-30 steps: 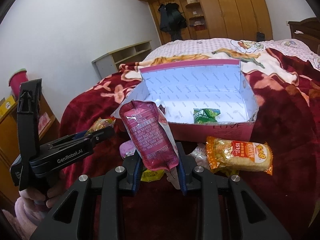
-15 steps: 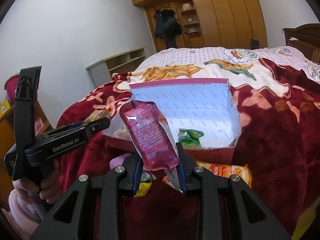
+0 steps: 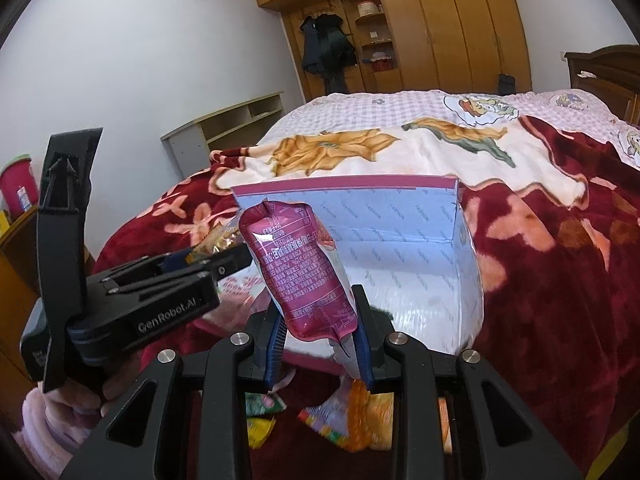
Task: Organize snacks
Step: 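Release the candy packet from the left tool while the right tool drops the pink bag in the box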
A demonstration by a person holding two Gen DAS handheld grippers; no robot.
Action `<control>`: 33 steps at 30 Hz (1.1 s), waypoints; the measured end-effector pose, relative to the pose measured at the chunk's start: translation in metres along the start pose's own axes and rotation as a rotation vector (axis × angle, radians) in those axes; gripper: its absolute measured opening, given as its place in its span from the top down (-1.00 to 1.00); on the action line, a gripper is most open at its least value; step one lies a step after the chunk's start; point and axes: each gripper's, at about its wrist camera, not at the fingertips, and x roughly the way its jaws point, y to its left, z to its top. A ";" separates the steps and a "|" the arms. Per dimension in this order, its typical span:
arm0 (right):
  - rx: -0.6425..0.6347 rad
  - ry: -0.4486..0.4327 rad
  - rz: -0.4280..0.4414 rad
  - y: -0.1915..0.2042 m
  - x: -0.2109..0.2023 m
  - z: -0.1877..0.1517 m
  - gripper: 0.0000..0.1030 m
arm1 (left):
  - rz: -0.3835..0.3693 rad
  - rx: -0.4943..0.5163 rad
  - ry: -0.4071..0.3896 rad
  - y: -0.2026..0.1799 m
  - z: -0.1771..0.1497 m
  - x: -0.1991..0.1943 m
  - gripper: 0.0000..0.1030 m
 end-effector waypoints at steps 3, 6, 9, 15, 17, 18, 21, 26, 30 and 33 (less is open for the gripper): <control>0.009 0.009 -0.014 -0.007 0.012 0.006 0.40 | 0.008 -0.005 0.009 0.002 0.006 0.013 0.18; 0.023 0.020 -0.022 -0.016 0.024 0.012 0.40 | 0.015 -0.012 0.022 0.004 0.011 0.027 0.18; 0.039 0.035 -0.029 -0.024 0.037 0.016 0.40 | 0.033 -0.002 0.037 0.003 0.014 0.040 0.18; 0.059 0.068 -0.046 -0.036 0.059 0.015 0.40 | 0.013 -0.004 0.078 -0.002 0.011 0.066 0.18; 0.066 0.082 -0.053 -0.040 0.065 0.014 0.42 | 0.013 -0.002 0.098 -0.005 0.009 0.074 0.18; 0.070 0.087 -0.054 -0.042 0.068 0.014 0.42 | 0.017 0.000 0.104 -0.006 0.009 0.077 0.18; 0.083 0.096 -0.058 -0.048 0.075 0.012 0.42 | 0.029 0.004 0.121 -0.008 0.008 0.084 0.18; 0.096 0.095 -0.050 -0.050 0.079 0.011 0.42 | 0.025 -0.003 0.146 -0.006 0.006 0.091 0.18; 0.093 0.091 -0.055 -0.049 0.080 0.011 0.42 | 0.018 -0.014 0.149 -0.005 0.005 0.091 0.18; 0.102 0.071 -0.057 -0.049 0.076 0.011 0.36 | 0.011 0.003 0.147 -0.006 0.005 0.090 0.18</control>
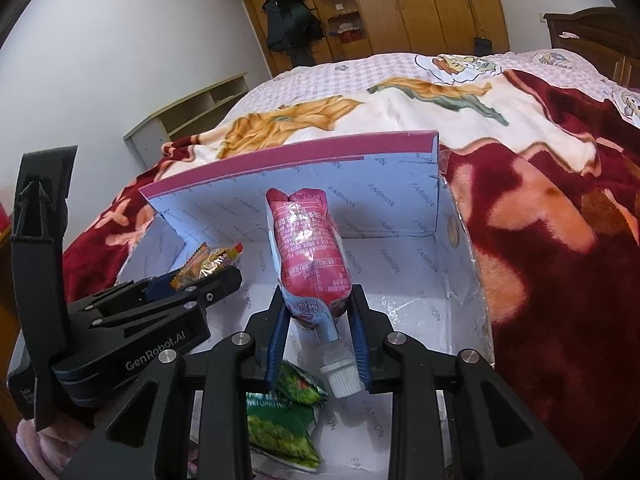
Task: Organize snacks
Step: 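Release the candy packet from the left tool while the right tool drops the pink bag in the box, then withdraw from the box and grasp the yellow cracker pack with the right tool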
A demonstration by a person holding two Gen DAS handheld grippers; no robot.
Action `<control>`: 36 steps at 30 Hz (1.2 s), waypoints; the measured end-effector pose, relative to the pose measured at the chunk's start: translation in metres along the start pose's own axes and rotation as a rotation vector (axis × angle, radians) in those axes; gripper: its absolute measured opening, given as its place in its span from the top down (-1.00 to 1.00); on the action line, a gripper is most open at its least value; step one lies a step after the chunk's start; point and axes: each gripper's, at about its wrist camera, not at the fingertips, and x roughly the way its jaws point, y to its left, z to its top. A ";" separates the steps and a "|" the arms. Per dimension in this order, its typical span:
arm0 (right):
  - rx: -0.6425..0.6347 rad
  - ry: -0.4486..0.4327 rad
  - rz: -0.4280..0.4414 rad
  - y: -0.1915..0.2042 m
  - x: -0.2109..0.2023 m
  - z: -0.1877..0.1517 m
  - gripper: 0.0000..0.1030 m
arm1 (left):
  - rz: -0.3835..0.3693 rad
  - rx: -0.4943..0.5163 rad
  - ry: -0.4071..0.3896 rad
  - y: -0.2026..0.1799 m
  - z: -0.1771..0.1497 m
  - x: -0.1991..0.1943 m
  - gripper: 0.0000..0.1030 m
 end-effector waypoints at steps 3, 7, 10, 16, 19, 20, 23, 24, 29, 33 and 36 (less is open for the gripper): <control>-0.004 -0.029 0.001 0.001 -0.006 0.000 0.20 | 0.009 0.022 -0.007 -0.004 0.000 -0.002 0.10; -0.026 -0.050 -0.015 0.006 -0.011 -0.001 -0.03 | 0.023 0.044 -0.024 -0.010 0.001 -0.008 -0.04; -0.010 -0.058 -0.013 0.003 -0.015 0.000 -0.06 | 0.037 0.065 -0.041 -0.014 0.001 -0.016 -0.08; 0.000 -0.102 -0.008 0.001 -0.027 0.003 -0.20 | 0.024 0.056 -0.059 -0.012 0.000 -0.033 -0.10; -0.007 -0.115 -0.003 0.003 -0.033 0.002 -0.32 | 0.029 0.043 -0.059 -0.009 -0.003 -0.040 -0.10; -0.008 -0.116 -0.003 0.004 -0.035 0.001 -0.35 | 0.029 0.040 -0.057 -0.008 -0.004 -0.040 -0.10; -0.015 -0.116 -0.003 0.007 -0.038 -0.001 -0.36 | 0.024 0.026 -0.045 -0.003 -0.008 -0.043 -0.10; -0.019 -0.116 -0.005 0.008 -0.040 -0.001 -0.36 | 0.024 0.021 -0.043 -0.001 -0.010 -0.045 -0.10; -0.023 -0.122 -0.007 0.013 -0.049 -0.009 -0.36 | 0.026 -0.006 -0.044 0.006 -0.016 -0.055 -0.10; -0.025 -0.124 -0.003 0.018 -0.059 -0.017 -0.37 | 0.025 -0.008 -0.044 0.008 -0.022 -0.066 -0.10; -0.019 -0.127 0.000 0.020 -0.066 -0.022 -0.37 | 0.028 -0.005 -0.047 0.009 -0.028 -0.073 -0.10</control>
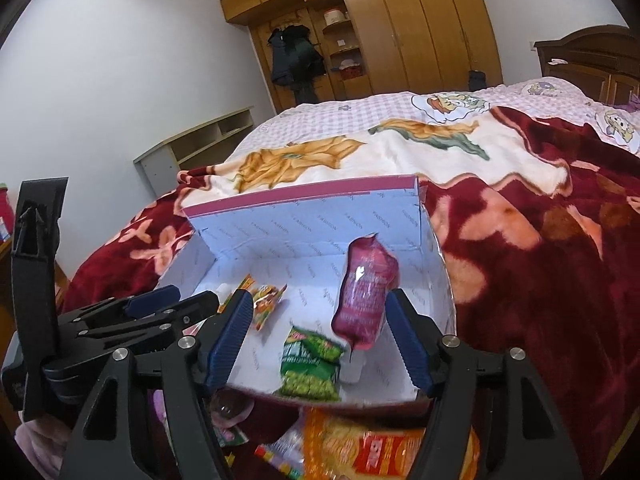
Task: Organize snacks
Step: 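Withdraw from the box and grasp the yellow cracker pack with the right tool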
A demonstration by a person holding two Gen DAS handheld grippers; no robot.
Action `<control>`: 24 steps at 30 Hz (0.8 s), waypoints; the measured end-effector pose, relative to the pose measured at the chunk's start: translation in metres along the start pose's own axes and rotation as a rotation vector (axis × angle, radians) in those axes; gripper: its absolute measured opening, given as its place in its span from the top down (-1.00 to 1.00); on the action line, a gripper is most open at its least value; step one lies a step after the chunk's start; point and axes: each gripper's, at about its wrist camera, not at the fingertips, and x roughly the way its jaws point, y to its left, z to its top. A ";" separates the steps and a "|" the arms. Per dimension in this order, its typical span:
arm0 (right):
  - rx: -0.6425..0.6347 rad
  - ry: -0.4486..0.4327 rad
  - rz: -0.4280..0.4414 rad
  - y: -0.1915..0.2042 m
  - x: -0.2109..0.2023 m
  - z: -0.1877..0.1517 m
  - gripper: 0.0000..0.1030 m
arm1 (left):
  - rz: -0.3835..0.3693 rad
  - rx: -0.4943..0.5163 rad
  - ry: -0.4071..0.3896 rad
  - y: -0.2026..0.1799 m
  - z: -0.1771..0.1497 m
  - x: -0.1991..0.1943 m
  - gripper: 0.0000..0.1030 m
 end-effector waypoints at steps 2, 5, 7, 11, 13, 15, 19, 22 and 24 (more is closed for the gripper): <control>0.002 0.001 0.010 0.002 -0.004 -0.003 -0.37 | -0.002 -0.006 -0.003 0.002 -0.003 -0.005 -0.10; 0.002 -0.003 0.025 0.004 -0.012 -0.007 -0.37 | -0.013 -0.016 -0.009 0.005 -0.009 -0.014 -0.10; 0.000 -0.004 0.023 0.005 -0.016 -0.009 -0.37 | -0.017 -0.012 -0.009 0.007 -0.011 -0.018 -0.10; 0.005 -0.001 0.005 0.004 -0.024 -0.015 -0.37 | -0.030 -0.008 0.005 0.009 -0.020 -0.022 -0.10; 0.007 0.011 0.007 0.003 -0.027 -0.020 -0.37 | -0.026 -0.012 0.011 0.012 -0.027 -0.024 -0.10; 0.007 0.025 0.012 0.002 -0.028 -0.023 -0.37 | -0.026 -0.019 0.016 0.013 -0.033 -0.026 -0.10; 0.007 0.039 0.015 0.001 -0.033 -0.031 -0.37 | -0.016 -0.017 0.012 0.016 -0.041 -0.031 -0.10; 0.008 0.045 0.017 0.000 -0.039 -0.037 -0.37 | -0.019 -0.026 0.015 0.019 -0.048 -0.035 -0.10; 0.004 0.049 0.015 0.000 -0.041 -0.041 -0.37 | -0.020 -0.032 0.018 0.021 -0.053 -0.037 -0.10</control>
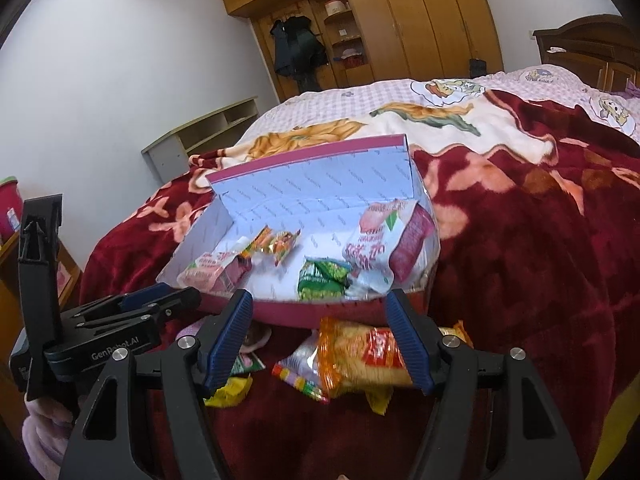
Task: Organize snacks
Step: 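Withdraw from the box and grasp the yellow cracker pack with the right tool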
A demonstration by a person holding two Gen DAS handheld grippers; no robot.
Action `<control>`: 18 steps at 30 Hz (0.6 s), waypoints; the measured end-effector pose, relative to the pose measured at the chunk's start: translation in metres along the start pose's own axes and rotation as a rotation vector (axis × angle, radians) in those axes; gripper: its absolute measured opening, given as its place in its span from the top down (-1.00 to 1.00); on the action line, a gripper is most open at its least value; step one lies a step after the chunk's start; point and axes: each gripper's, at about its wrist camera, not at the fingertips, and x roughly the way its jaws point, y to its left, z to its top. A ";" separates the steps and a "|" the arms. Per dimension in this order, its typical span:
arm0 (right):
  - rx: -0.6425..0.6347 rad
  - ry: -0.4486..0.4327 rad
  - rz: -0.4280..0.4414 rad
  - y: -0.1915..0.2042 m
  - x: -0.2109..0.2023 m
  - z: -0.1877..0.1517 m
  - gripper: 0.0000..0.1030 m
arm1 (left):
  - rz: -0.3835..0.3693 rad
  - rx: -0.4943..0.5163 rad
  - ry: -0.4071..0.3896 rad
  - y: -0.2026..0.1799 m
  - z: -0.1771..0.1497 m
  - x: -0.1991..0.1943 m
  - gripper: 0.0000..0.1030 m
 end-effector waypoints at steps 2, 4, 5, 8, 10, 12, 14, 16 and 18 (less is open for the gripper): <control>-0.005 0.009 -0.002 0.000 -0.001 -0.003 -0.37 | 0.006 -0.003 0.006 0.001 -0.004 0.000 -0.10; -0.008 0.016 -0.004 0.000 -0.002 -0.007 -0.37 | 0.012 -0.008 0.015 0.003 -0.007 0.001 -0.10; -0.008 0.018 -0.006 -0.001 -0.003 -0.009 -0.37 | 0.014 -0.011 0.023 0.004 -0.009 0.002 -0.10; -0.005 0.024 -0.013 -0.004 -0.004 -0.013 -0.37 | 0.023 -0.015 0.037 0.008 -0.015 0.005 -0.10; -0.001 0.029 -0.016 -0.007 -0.004 -0.015 -0.37 | 0.027 -0.019 0.049 0.010 -0.019 0.008 -0.10; 0.003 0.037 -0.022 -0.009 -0.003 -0.017 -0.37 | 0.029 -0.024 0.062 0.012 -0.024 0.011 -0.10; 0.007 0.046 -0.029 -0.011 -0.001 -0.019 -0.37 | 0.028 -0.025 0.070 0.013 -0.027 0.013 -0.10; 0.010 0.055 -0.037 -0.013 0.001 -0.021 -0.37 | 0.024 -0.022 0.075 0.013 -0.030 0.015 -0.10; 0.010 0.055 -0.047 -0.014 0.002 -0.023 -0.37 | 0.022 -0.022 0.085 0.013 -0.033 0.018 -0.10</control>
